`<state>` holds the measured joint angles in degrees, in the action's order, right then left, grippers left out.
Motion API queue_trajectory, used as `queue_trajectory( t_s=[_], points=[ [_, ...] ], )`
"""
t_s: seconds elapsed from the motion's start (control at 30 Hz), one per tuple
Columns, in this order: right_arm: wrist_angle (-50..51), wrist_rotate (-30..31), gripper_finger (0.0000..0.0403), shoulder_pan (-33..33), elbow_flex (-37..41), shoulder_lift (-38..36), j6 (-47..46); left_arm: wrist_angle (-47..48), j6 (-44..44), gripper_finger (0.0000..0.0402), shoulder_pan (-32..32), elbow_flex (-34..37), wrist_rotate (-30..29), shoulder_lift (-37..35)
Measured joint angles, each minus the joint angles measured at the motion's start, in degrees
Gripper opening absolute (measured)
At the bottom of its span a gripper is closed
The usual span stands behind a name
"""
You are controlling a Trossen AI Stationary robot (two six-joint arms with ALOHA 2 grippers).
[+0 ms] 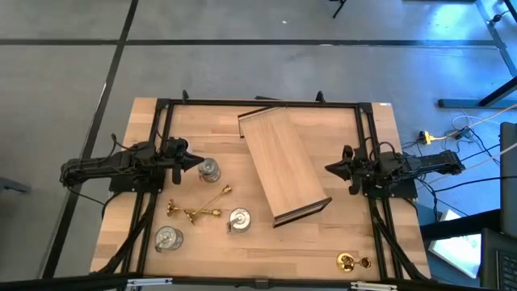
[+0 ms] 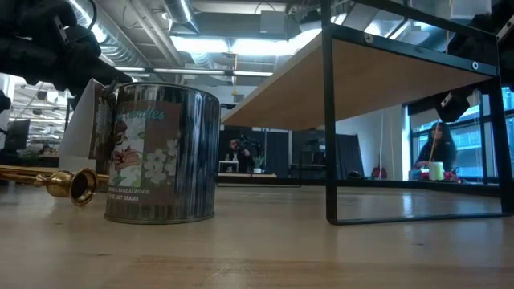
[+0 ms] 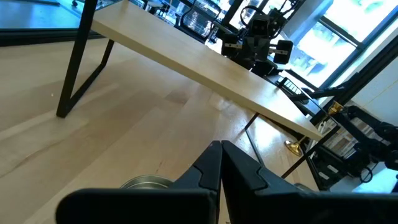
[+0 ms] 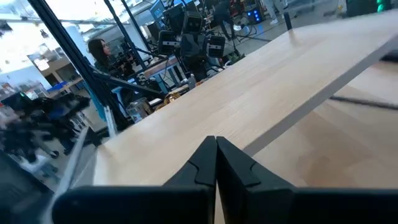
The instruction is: Pick & Place candle stick holders
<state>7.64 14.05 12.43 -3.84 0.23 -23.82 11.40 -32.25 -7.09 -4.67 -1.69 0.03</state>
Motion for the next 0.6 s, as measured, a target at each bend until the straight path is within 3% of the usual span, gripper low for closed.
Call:
queue_trajectory(
  t_s=[0.17,0.27,0.47,0.6],
  points=[
    [-0.14,7.26,0.0006,-0.15,0.0,0.02,12.26,0.0,0.0,0.0004,-0.02,0.02,0.01,0.0],
    [-0.24,8.87,0.0006,-0.15,0.0,0.0,12.7,0.03,0.2,0.0004,-0.02,0.0,-0.01,0.0],
    [-0.27,8.43,0.0006,-0.15,0.01,0.01,13.79,-0.67,11.65,0.0004,-0.13,0.05,-5.25,0.0],
    [-3.39,8.46,0.0006,-0.18,0.02,0.02,7.98,-7.03,3.1,0.0004,-0.13,0.11,-10.2,0.0]
  ],
)
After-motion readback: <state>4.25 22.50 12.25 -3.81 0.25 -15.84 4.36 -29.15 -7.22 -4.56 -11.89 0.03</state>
